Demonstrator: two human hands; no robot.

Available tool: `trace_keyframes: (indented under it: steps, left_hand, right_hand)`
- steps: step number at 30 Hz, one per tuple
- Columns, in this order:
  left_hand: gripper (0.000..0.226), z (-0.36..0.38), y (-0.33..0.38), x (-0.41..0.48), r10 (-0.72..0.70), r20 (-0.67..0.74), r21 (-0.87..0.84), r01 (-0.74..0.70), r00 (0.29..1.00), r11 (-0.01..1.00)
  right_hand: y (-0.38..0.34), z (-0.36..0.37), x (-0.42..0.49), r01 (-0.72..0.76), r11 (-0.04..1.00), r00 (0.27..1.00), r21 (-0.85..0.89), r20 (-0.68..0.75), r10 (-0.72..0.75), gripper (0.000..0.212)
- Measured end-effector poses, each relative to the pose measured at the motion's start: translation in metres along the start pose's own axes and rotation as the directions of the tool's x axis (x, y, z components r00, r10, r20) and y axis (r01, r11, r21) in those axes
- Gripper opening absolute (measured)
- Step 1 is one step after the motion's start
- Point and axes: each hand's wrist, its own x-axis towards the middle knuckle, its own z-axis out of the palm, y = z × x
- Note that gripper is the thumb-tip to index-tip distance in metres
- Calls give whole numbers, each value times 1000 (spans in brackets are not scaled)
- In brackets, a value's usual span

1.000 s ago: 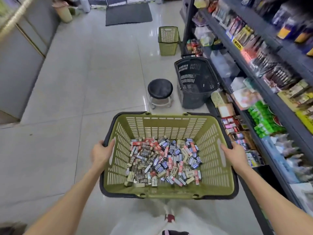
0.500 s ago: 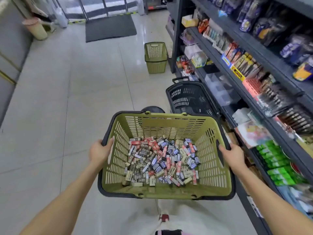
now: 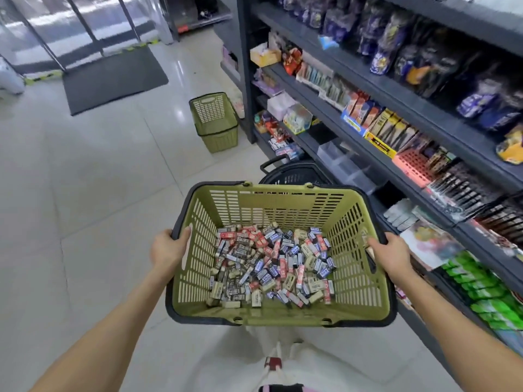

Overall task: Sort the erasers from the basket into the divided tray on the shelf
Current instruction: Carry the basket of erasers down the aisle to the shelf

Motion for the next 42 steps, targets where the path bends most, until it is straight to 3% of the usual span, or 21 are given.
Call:
trace_keyframes:
  steps: [3, 7, 16, 27, 36, 42]
  left_hand:
    - [34, 5, 31, 55, 75, 85, 36, -78, 994, 996]
    - [36, 18, 79, 119, 183, 194, 97, -204, 964, 974]
    - [41, 93, 173, 192, 339, 326, 224, -421, 883, 879]
    - [48, 183, 245, 204, 327, 469, 299, -496, 820, 815]
    - [47, 250, 273, 263, 298, 548, 389, -554, 781, 736]
    - [42, 311, 284, 315, 295, 649, 416, -652, 701, 634]
  right_hand:
    - [-10, 15, 5, -44, 997, 994, 63, -94, 49, 37]
    - [-14, 31, 9, -192, 975, 963, 112, -168, 209, 20]
    - [-5, 37, 45, -367, 910, 872, 192, -270, 408, 27]
    - [23, 36, 90, -549, 793, 754, 264, -253, 606, 21]
    - [34, 65, 127, -655, 724, 687, 217, -229, 690, 22]
    - [34, 110, 155, -689, 647, 590, 327, -266, 762, 16]
